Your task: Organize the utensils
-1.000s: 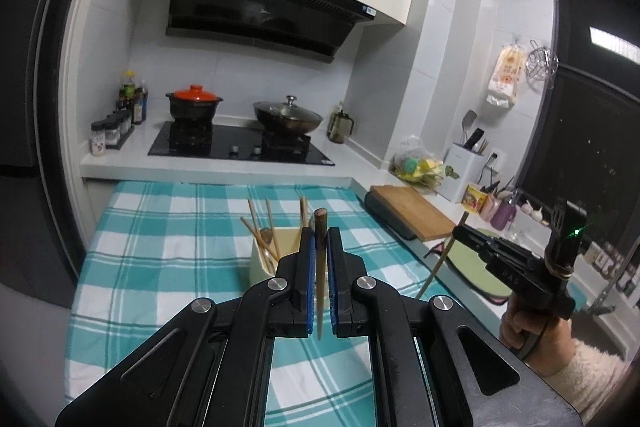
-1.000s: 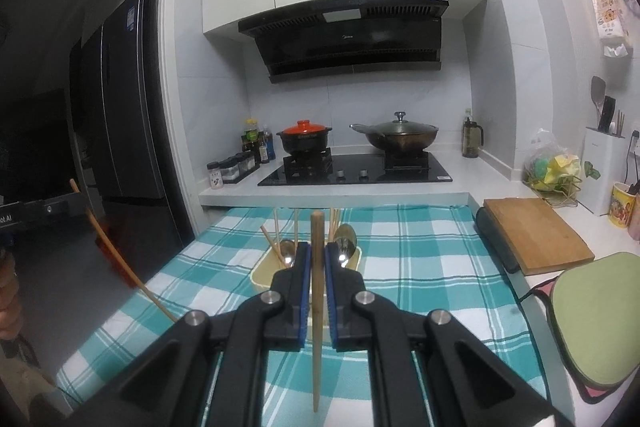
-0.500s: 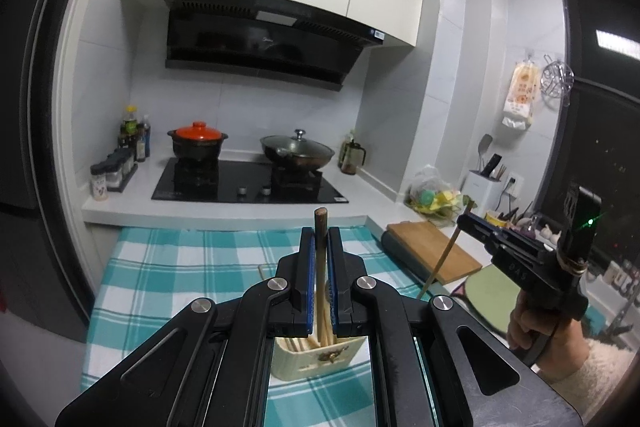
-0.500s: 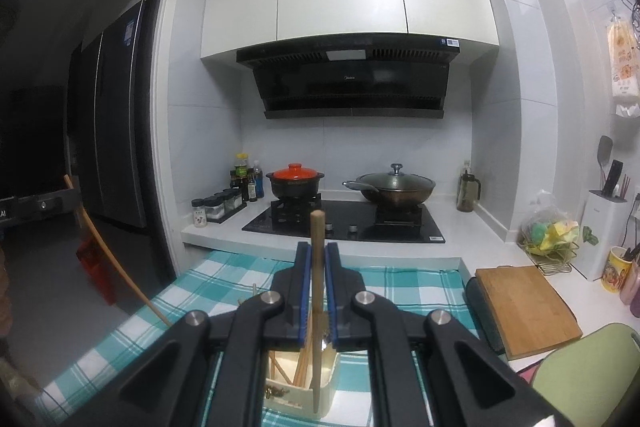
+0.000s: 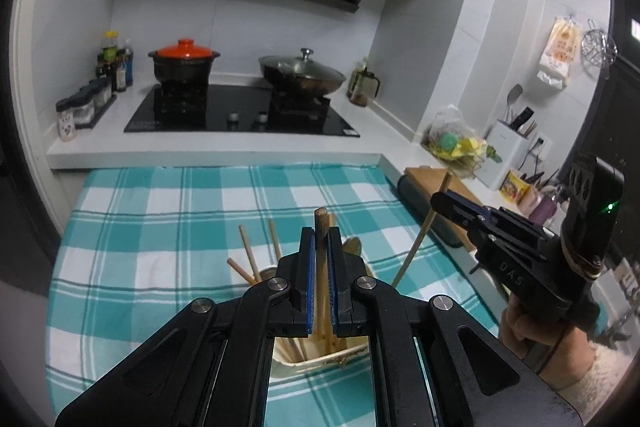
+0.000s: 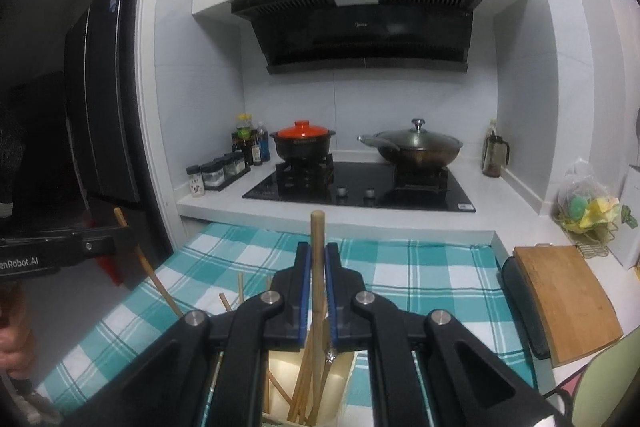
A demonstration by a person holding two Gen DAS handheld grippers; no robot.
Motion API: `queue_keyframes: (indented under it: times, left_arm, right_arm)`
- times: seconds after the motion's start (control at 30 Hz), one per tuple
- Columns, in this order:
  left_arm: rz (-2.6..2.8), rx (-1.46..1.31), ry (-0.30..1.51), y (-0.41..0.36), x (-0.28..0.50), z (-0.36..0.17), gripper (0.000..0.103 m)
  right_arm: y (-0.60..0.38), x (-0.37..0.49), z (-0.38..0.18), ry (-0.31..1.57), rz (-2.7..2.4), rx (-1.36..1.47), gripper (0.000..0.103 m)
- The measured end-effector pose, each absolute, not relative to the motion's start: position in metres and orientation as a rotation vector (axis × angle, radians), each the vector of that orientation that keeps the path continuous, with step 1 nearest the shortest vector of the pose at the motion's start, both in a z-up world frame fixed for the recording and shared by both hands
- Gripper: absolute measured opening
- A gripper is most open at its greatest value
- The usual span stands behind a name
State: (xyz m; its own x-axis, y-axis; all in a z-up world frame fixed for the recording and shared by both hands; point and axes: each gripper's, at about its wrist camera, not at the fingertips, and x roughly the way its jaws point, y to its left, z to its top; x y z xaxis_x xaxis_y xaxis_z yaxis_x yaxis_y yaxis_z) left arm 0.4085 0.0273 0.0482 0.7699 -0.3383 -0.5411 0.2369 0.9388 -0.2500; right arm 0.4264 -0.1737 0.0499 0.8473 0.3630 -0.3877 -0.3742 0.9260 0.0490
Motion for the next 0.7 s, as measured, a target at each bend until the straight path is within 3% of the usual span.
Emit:
queue_keyframes:
  times: [0.37, 0.43, 0.47, 0.5, 0.53, 0.6, 0.7]
  left_arm:
    - [-0.264, -0.086, 0.764, -0.005, 0.468, -0.014, 0.008]
    - [-0.248, -0.076, 0.75, -0.004, 0.467, -0.011, 0.036]
    - [-0.242, -0.076, 0.733, -0.001, 0.463, -0.007, 0.044]
    - [-0.232, -0.073, 0.707, 0.002, 0.457, -0.001, 0.06]
    - [-0.222, -0.064, 0.68, 0.006, 0.45, 0.006, 0.069]
    - [-0.197, -0.039, 0.632, 0.013, 0.434, 0.019, 0.077]
    - [-0.152, -0.007, 0.549, 0.023, 0.4, 0.036, 0.097]
  right_arm:
    - [-0.168, 0.491, -0.039, 0.718, 0.362, -0.046, 0.008]
    - [-0.169, 0.5, -0.041, 0.738, 0.357, -0.03, 0.011]
    - [-0.172, 0.502, -0.038, 0.733, 0.351, -0.016, 0.021]
    - [-0.176, 0.501, -0.033, 0.717, 0.343, 0.0, 0.033]
    - [-0.181, 0.499, -0.025, 0.693, 0.334, 0.019, 0.039]
    - [-0.189, 0.491, -0.009, 0.641, 0.319, 0.043, 0.051]
    - [-0.2, 0.471, 0.017, 0.571, 0.304, 0.055, 0.062]
